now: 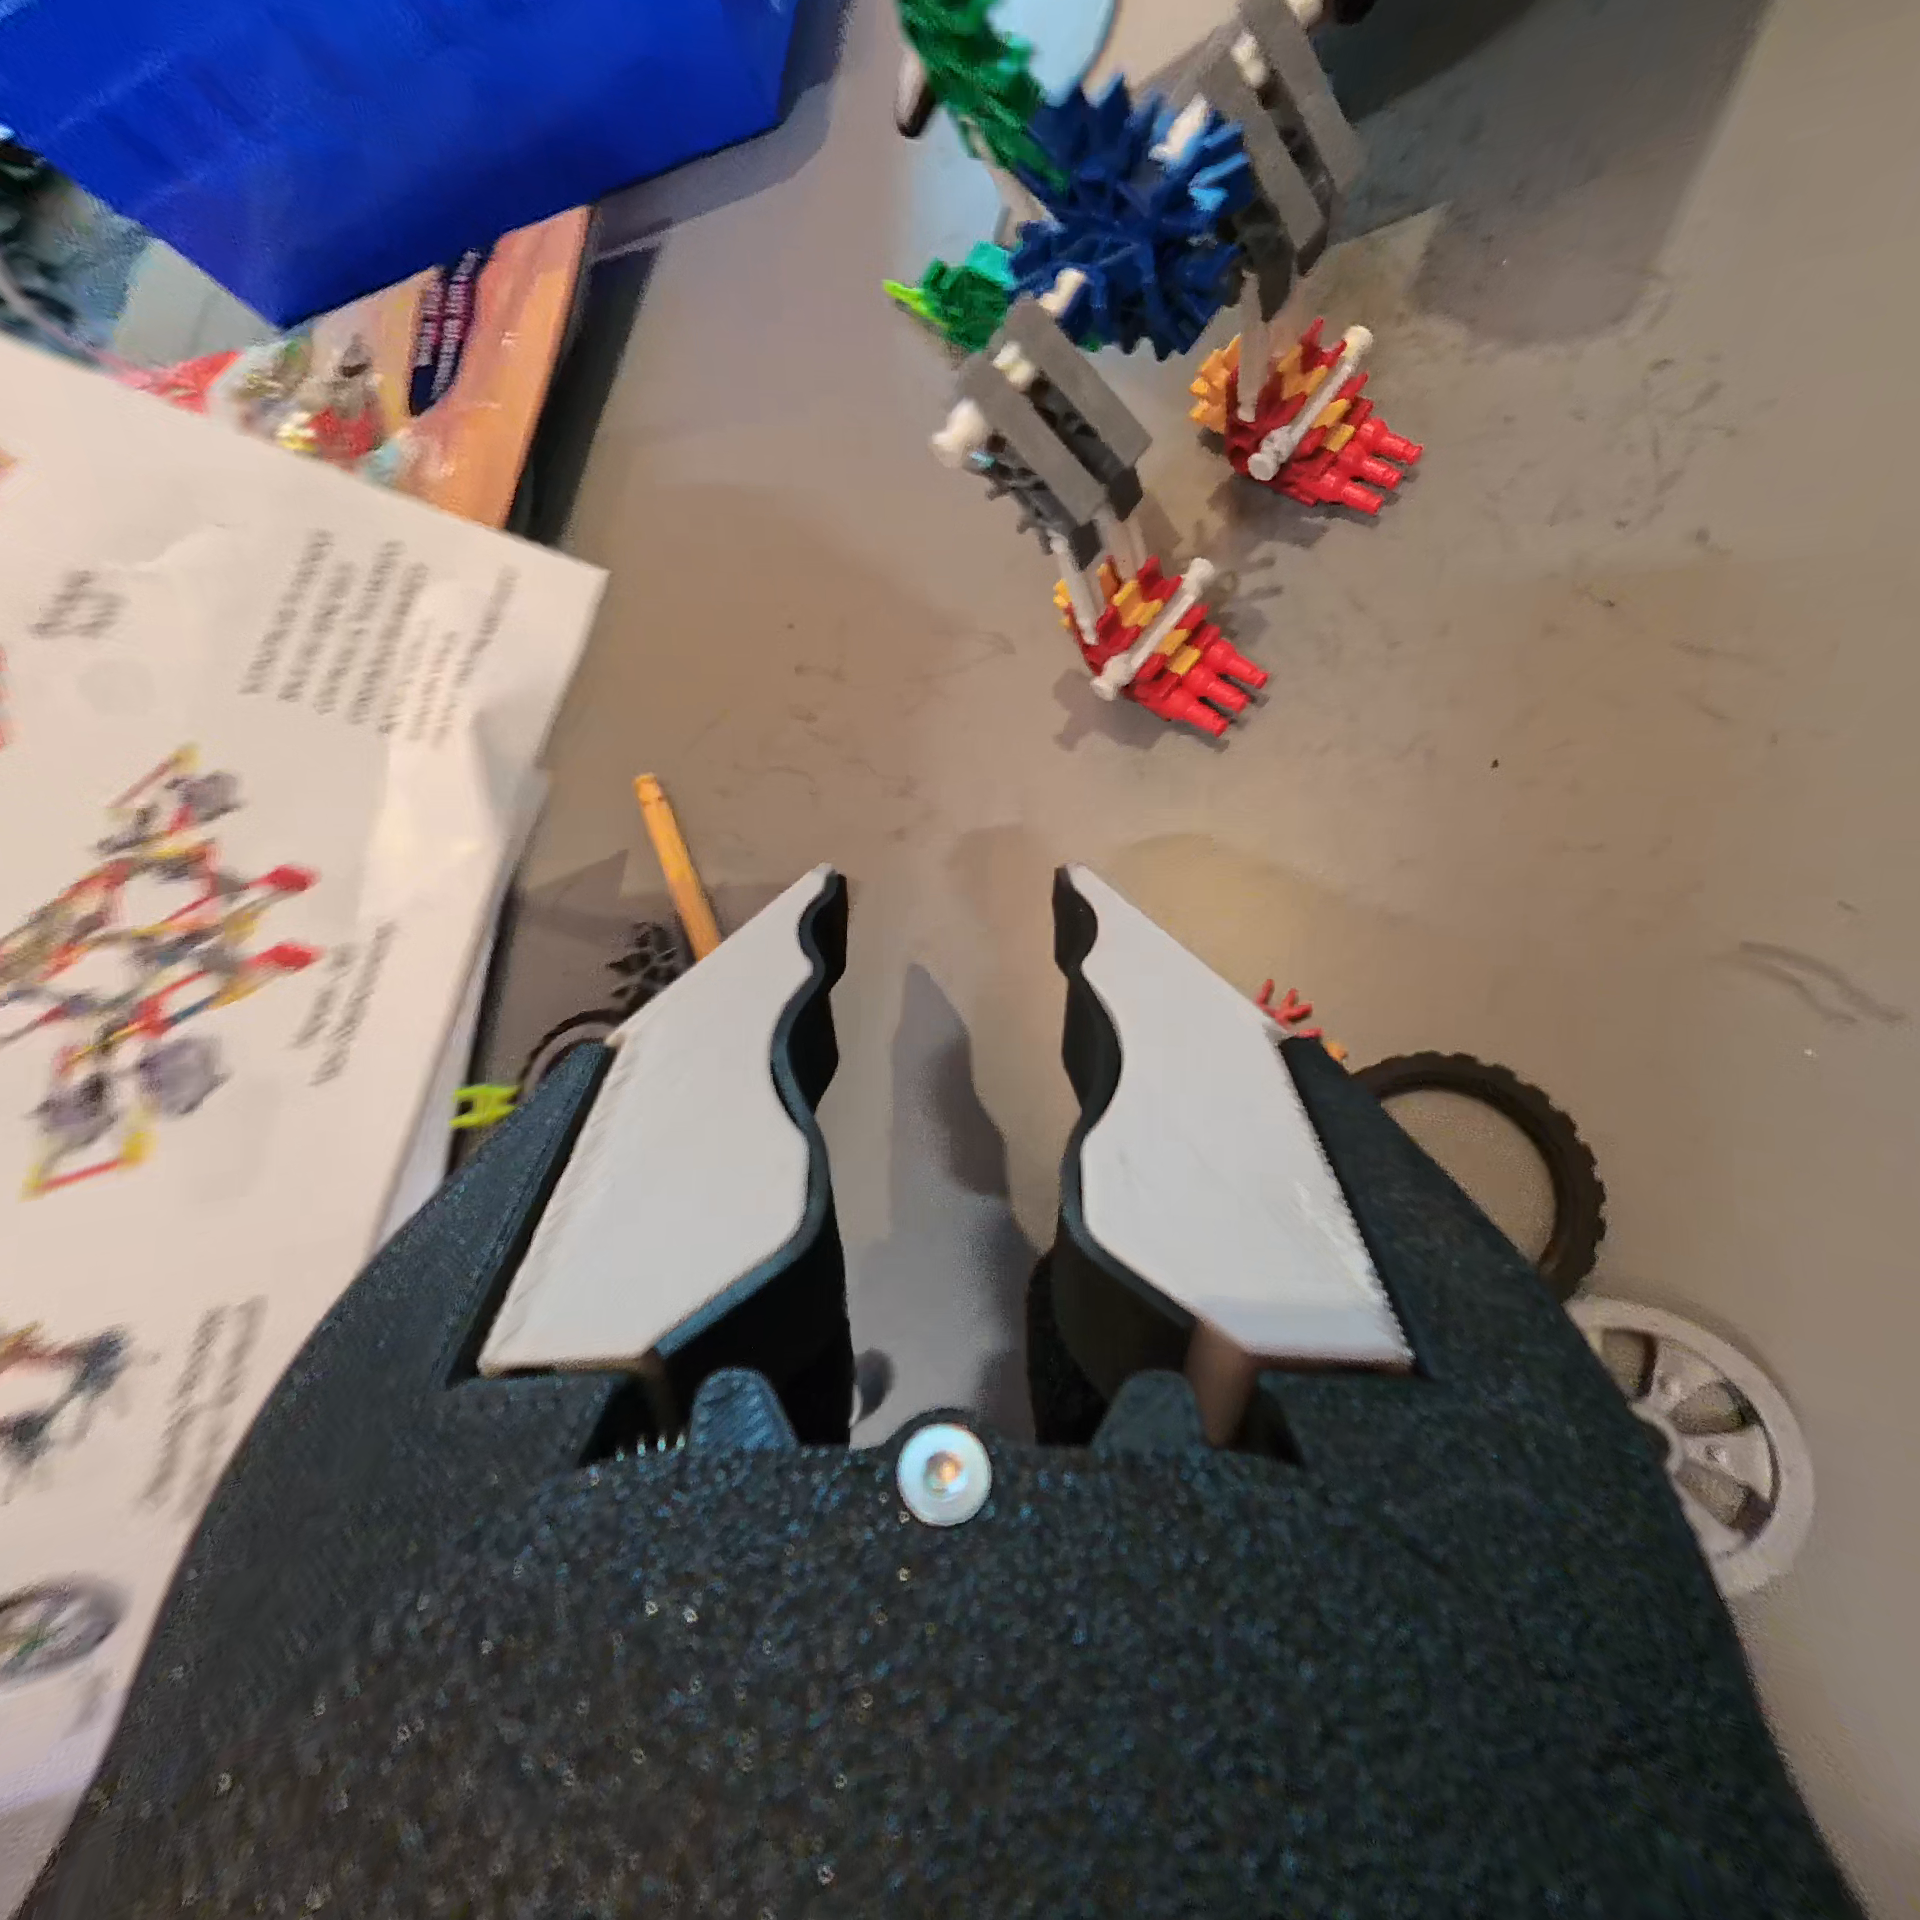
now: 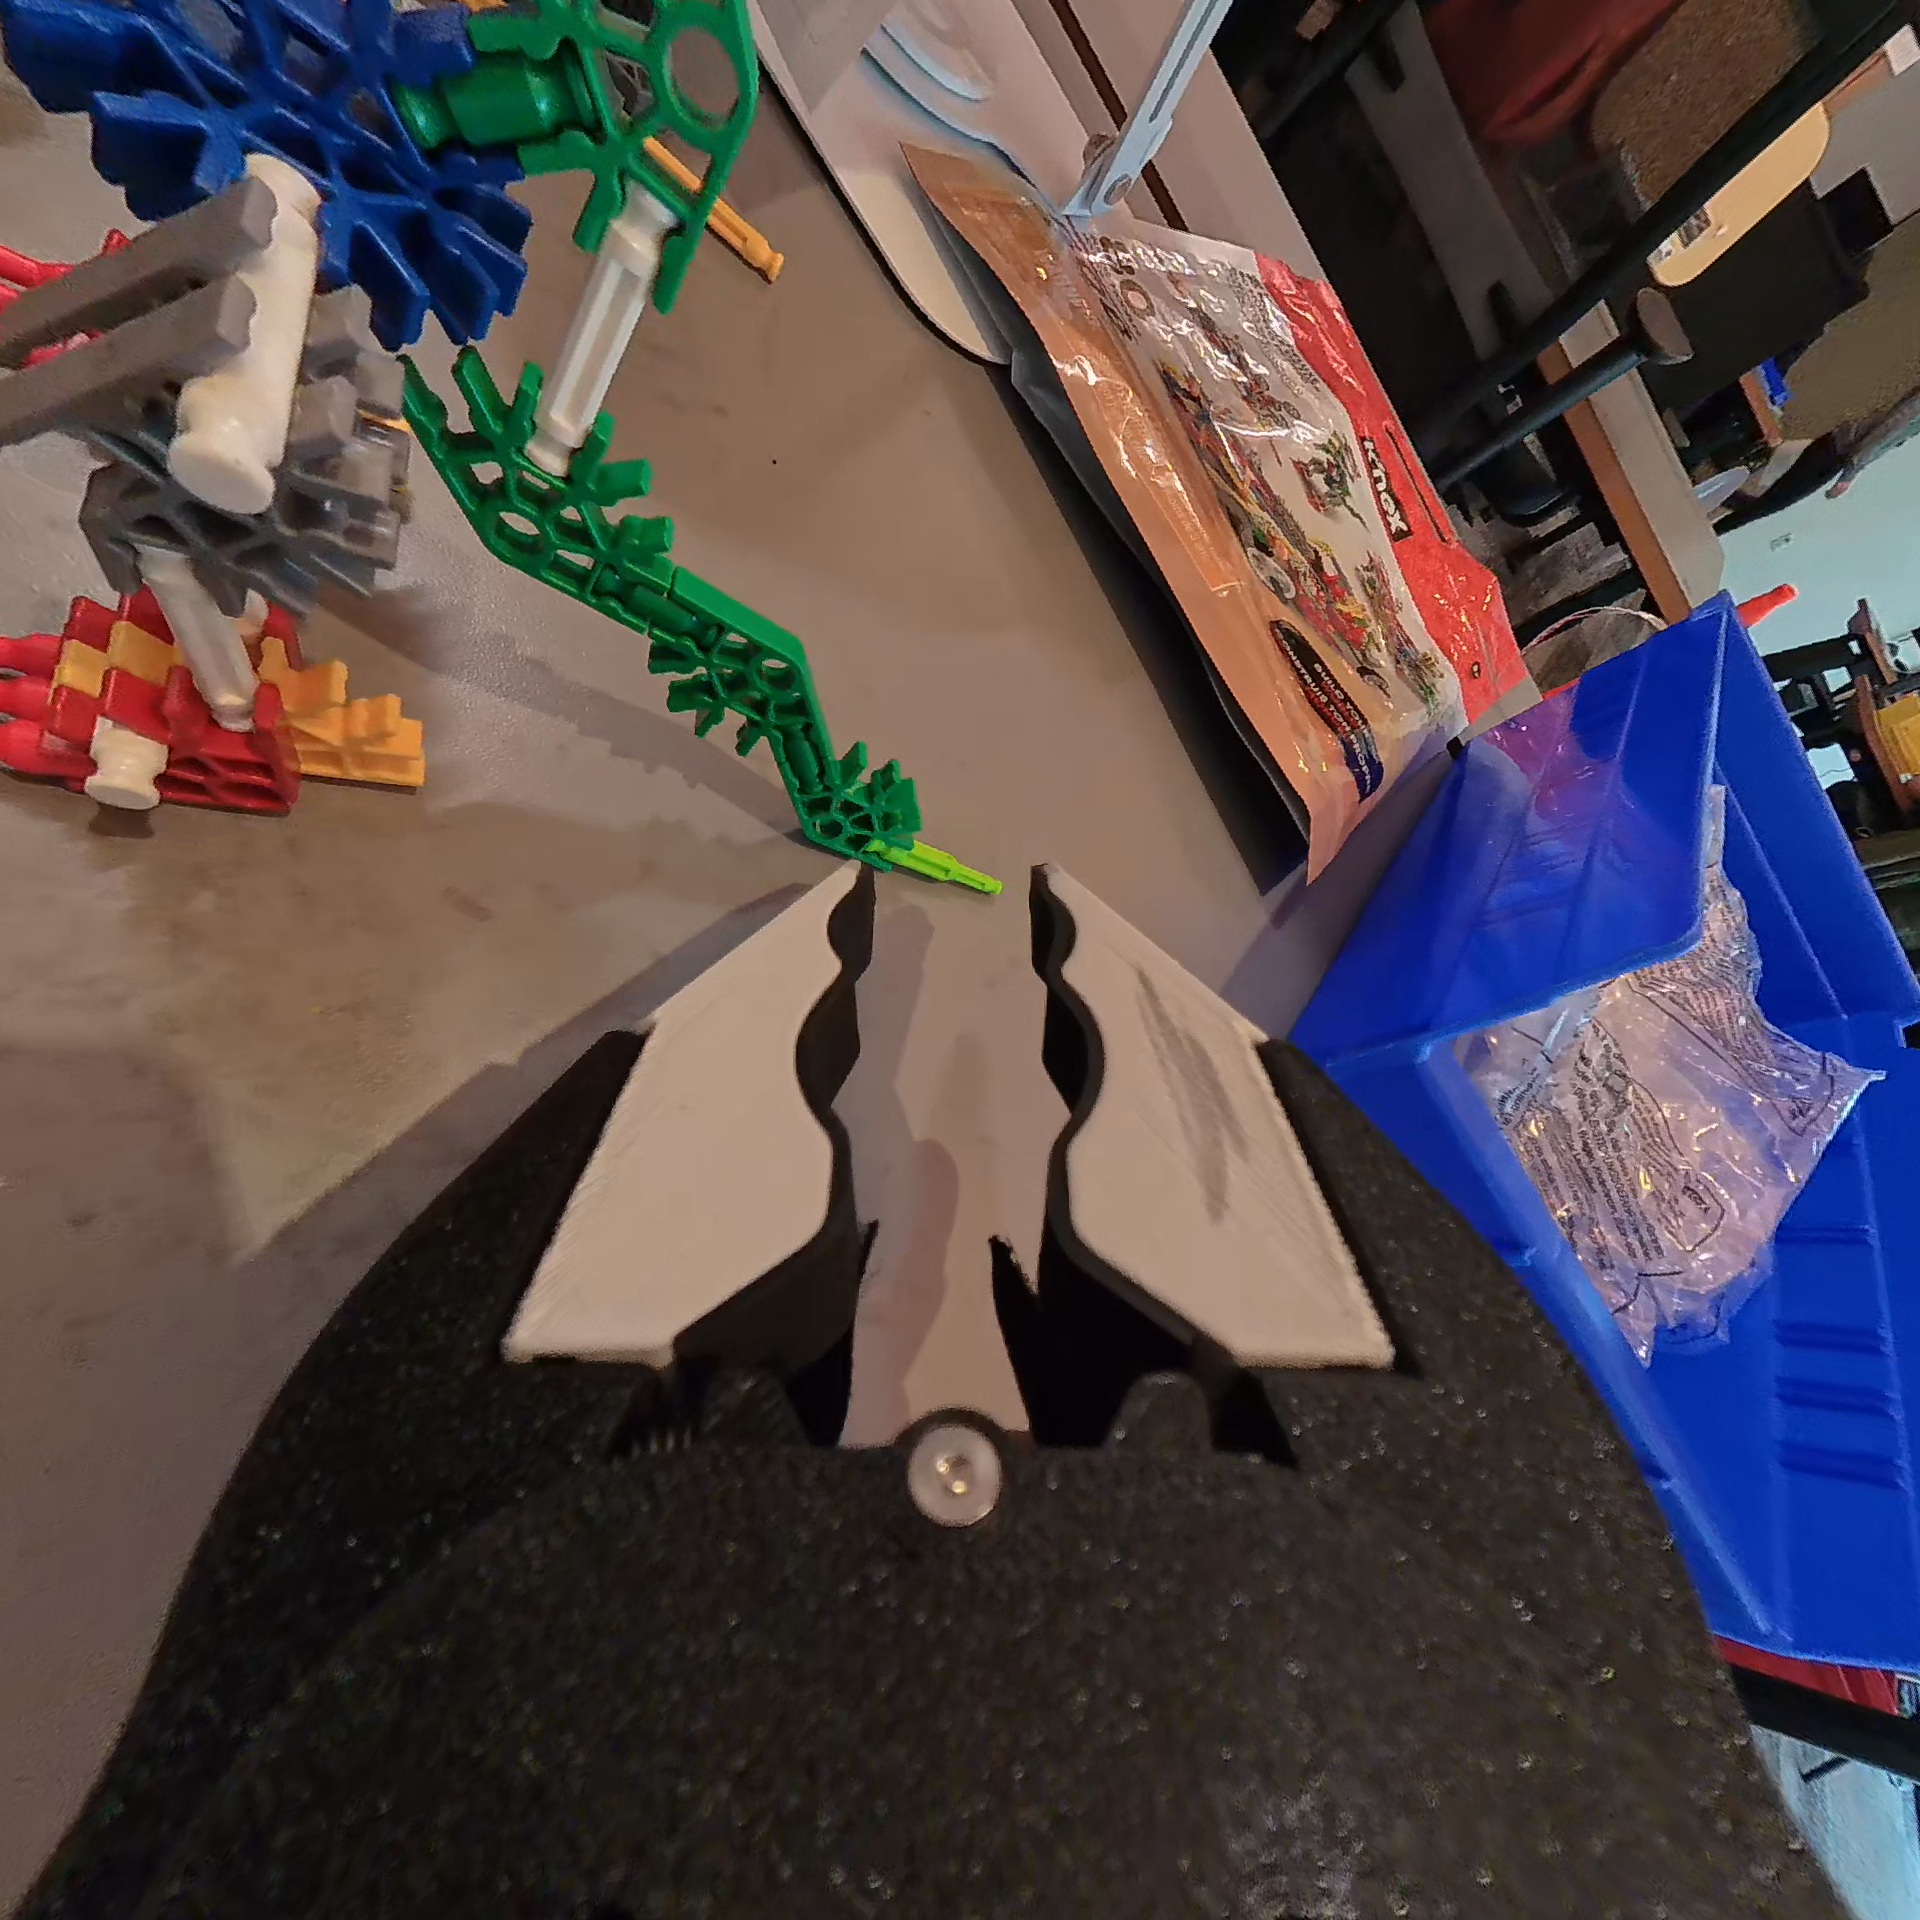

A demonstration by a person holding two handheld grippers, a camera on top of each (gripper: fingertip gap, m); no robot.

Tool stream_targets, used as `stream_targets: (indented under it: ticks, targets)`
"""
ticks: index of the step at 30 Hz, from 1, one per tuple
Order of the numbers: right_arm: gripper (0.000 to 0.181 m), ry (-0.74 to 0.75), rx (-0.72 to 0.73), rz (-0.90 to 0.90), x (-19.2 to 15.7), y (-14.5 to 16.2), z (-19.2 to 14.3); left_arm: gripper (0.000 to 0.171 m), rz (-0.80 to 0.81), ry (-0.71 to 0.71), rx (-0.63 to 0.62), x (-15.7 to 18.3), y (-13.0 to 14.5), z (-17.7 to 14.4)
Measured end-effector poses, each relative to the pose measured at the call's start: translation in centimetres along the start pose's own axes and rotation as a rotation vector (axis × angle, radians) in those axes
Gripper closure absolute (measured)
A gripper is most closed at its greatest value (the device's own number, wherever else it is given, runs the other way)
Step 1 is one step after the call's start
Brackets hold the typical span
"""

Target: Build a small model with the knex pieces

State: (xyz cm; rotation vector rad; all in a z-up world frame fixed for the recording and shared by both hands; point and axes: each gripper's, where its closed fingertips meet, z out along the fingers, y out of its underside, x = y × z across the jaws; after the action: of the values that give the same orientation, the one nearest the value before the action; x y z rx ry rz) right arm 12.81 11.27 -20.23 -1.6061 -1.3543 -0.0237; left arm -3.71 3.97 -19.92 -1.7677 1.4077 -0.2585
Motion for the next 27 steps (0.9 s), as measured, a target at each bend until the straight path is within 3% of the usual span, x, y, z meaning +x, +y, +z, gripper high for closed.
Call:
stream_targets:
  ticks: [8,15,21,27]
  targets:
    - [0.152,0.004,0.001,-0.004,0.0,0.0,0.0,0.139,-0.091,-0.114,0.064,-3.6,0.4,-5.6]
    - [0.152,0.01,0.002,0.002,0.2,0.0,0.0,0.145,-0.083,-0.114,-0.017,-2.4,2.1,-7.9]
    - [0.151,0.001,-0.003,-0.007,-0.1,0.0,0.1,0.145,-0.166,-0.165,-0.155,-2.1,6.1,-11.1]
    - [0.151,-0.006,-0.01,-0.013,-0.3,0.1,0.2,0.141,-0.205,-0.149,-0.226,-0.9,8.4,-10.8]
